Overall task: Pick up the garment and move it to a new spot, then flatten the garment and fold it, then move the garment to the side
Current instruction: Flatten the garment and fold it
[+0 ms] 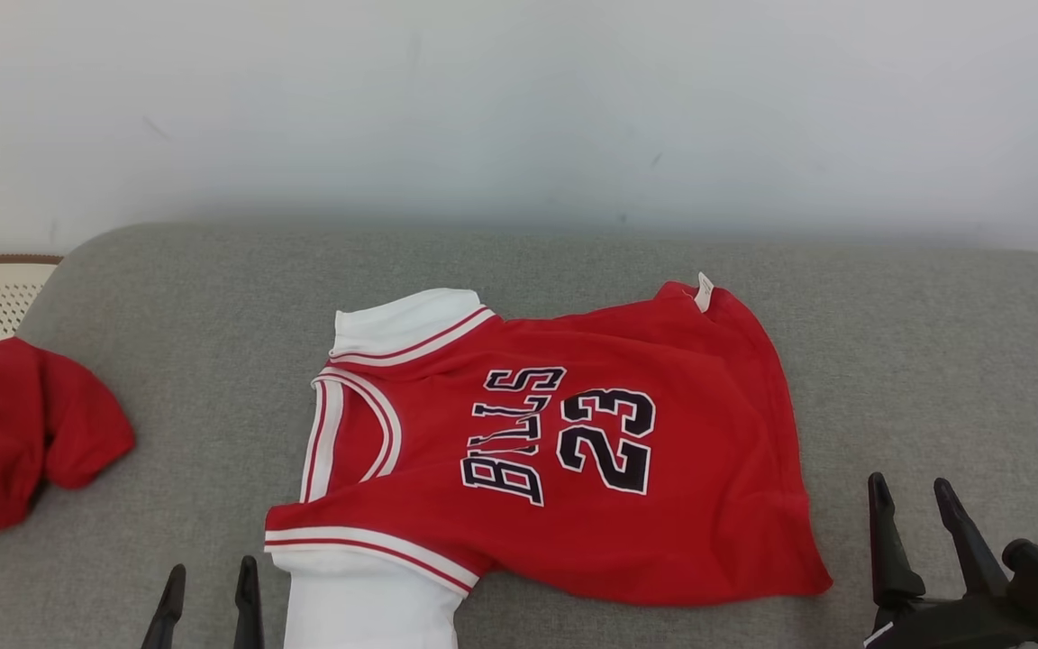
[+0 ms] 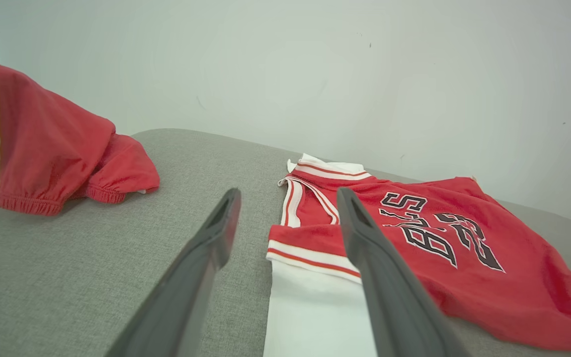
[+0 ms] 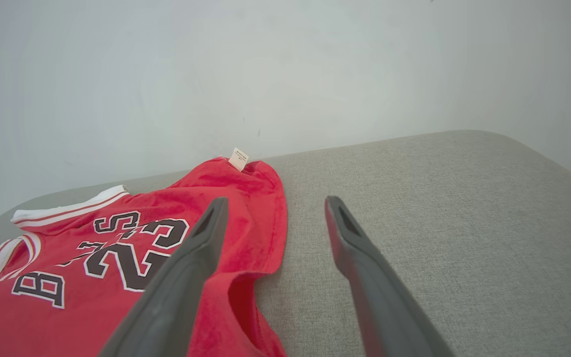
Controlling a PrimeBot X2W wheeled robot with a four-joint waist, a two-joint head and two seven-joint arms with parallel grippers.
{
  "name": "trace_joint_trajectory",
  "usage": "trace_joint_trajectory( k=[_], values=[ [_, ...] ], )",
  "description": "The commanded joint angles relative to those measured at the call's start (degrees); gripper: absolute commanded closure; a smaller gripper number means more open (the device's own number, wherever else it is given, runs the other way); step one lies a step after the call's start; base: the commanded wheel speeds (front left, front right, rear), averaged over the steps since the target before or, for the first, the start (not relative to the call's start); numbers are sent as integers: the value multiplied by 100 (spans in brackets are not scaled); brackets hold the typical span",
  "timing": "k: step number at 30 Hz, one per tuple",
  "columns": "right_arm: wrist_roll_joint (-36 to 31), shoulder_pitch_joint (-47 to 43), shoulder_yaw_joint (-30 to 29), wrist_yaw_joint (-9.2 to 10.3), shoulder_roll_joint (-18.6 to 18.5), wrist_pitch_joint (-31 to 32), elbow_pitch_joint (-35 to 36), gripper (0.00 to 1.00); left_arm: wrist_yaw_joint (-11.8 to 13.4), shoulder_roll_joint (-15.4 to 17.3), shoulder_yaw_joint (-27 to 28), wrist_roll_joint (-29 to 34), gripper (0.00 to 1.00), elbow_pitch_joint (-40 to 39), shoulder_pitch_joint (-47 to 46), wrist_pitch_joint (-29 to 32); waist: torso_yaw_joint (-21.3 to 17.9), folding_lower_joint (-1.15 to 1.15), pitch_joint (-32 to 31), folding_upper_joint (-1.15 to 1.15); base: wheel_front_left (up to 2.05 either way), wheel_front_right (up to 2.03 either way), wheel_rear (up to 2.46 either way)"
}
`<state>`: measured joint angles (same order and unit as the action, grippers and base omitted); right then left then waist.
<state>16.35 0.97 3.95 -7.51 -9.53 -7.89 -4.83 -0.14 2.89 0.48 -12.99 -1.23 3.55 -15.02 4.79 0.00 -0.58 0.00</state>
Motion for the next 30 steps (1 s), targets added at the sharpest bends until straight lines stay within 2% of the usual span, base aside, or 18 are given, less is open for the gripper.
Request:
trace_joint_trajectory(
  k=[1, 9, 16, 30],
  values=[
    [-47, 14, -15, 3, 43, -56, 5, 0, 24, 5, 45, 83, 0, -35, 84, -20, -27, 0, -15, 0, 0, 0, 0],
    [-134, -97, 64, 3, 137, -134, 43, 0, 41, 95, 130, 408, 0, -100, 167, -21, -159, 0, -71, 0, 0, 0, 0],
    [-197, -123, 288, 3, 66, -68, 114, 0, 69, 182, 76, 600, 0, -113, 252, -20, -267, 0, -118, 0, 0, 0, 0],
    [-396, -144, 441, 3, 106, 173, 274, 0, 140, 254, -4, 656, 0, -64, 275, 35, -297, 0, -176, 0, 0, 0, 0]
  ],
)
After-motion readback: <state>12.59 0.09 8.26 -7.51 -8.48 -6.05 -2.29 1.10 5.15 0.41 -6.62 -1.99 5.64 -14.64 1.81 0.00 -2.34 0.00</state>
